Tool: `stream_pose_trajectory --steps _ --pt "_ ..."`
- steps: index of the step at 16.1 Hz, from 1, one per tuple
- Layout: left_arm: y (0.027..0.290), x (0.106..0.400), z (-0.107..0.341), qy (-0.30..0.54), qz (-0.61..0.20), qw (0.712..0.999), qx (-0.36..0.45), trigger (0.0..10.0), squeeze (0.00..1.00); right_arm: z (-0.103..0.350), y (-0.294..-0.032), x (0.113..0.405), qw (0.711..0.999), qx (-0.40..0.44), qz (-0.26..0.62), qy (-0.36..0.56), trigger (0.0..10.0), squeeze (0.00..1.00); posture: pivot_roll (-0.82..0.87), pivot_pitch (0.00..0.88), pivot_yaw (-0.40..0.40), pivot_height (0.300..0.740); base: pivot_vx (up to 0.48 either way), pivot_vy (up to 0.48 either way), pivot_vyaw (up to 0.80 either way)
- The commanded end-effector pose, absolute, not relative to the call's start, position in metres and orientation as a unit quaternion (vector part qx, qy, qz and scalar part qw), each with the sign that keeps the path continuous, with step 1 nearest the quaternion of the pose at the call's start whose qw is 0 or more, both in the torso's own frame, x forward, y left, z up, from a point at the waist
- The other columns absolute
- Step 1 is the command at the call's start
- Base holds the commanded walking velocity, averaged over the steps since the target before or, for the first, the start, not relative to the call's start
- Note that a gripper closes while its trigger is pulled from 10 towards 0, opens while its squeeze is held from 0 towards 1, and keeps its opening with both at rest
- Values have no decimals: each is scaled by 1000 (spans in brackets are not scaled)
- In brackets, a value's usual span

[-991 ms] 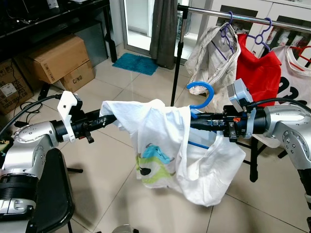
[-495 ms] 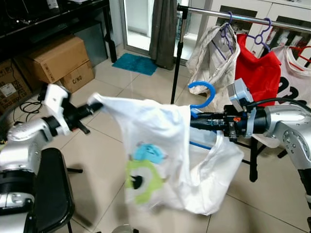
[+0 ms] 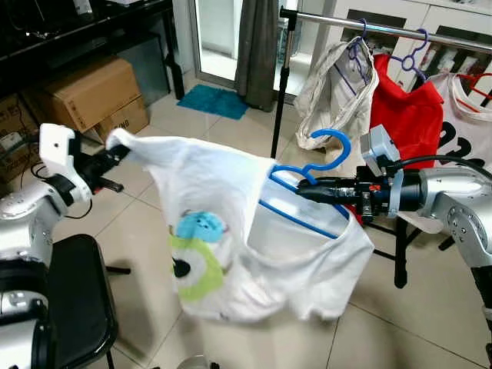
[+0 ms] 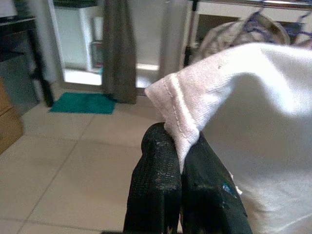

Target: Hang hanger

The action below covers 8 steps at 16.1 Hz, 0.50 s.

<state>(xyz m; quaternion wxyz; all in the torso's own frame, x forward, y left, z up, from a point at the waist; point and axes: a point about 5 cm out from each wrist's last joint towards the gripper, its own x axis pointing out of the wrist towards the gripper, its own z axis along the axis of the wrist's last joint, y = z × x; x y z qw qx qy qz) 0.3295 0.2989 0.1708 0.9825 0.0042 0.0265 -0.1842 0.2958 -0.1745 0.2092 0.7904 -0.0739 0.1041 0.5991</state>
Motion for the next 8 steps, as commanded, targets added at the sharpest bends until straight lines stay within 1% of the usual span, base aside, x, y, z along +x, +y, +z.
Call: stream_pose_trajectory --steps 1,8 --pt "308 329 174 29 -160 986 20 0 0 215 -177 298 794 -88 594 96 10000 0 -77 0 21 740 0 0 0" --pt "325 328 162 55 -86 994 33 0 0 214 -177 300 797 -93 589 96 10000 0 -79 0 18 740 0 0 0"
